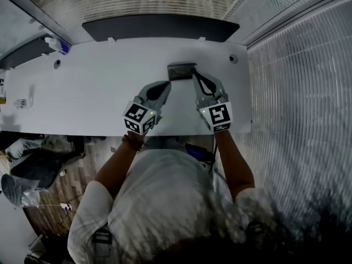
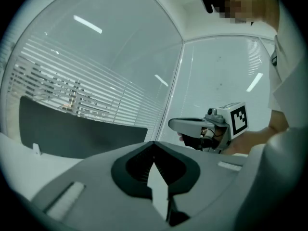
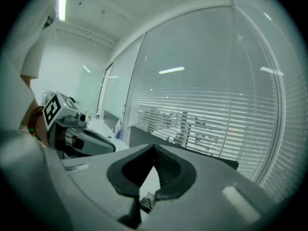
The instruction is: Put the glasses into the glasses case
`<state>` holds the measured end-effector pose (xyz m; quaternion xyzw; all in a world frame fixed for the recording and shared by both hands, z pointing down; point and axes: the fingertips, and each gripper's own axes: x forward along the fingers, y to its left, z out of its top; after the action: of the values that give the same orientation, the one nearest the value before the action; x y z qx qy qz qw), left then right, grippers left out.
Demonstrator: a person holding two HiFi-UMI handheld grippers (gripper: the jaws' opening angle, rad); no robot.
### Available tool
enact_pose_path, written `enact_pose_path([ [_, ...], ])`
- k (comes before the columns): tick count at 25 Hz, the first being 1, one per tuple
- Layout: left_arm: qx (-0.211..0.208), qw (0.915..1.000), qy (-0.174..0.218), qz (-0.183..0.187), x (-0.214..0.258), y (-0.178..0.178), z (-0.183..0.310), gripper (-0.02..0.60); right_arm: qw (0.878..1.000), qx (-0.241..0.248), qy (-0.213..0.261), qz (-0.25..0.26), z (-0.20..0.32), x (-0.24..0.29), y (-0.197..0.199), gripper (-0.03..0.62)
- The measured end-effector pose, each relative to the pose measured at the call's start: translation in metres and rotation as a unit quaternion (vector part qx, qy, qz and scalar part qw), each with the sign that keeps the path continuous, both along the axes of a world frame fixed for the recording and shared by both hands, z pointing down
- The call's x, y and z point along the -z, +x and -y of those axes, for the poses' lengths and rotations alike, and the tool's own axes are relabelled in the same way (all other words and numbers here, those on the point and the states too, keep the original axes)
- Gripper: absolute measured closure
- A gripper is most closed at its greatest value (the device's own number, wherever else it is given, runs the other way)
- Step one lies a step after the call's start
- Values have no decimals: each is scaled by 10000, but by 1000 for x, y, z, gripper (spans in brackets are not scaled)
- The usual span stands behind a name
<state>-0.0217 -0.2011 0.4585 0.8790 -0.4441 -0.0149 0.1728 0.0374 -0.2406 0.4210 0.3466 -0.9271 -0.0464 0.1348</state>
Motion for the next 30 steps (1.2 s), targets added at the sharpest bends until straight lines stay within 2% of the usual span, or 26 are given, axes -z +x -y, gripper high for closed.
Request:
enact_pose_path([
  [6, -84, 9981, 553, -247, 70, 2, -22, 581, 9949, -154, 362, 931, -38, 79, -1, 592],
  [9, -99, 9969, 688, -372, 98, 1, -39, 581, 9920, -143, 449, 1167, -60, 111, -4, 592],
  [13, -203, 9964, 609, -558, 120, 12, -61, 581, 9873, -137, 250, 1562, -87, 133, -2, 592],
  [16, -305, 9956, 732, -498, 142, 18, -73, 581, 9820, -76, 104, 1884, -102, 147, -5, 592],
  [24, -261, 9941, 954, -446, 168, 26, -84, 581, 9729, 34, -136, 2307, -126, 172, 3, 592],
  [30, -245, 9946, 890, -486, 168, 27, -85, 581, 9736, 110, 1, 2281, -129, 174, 2, 594],
])
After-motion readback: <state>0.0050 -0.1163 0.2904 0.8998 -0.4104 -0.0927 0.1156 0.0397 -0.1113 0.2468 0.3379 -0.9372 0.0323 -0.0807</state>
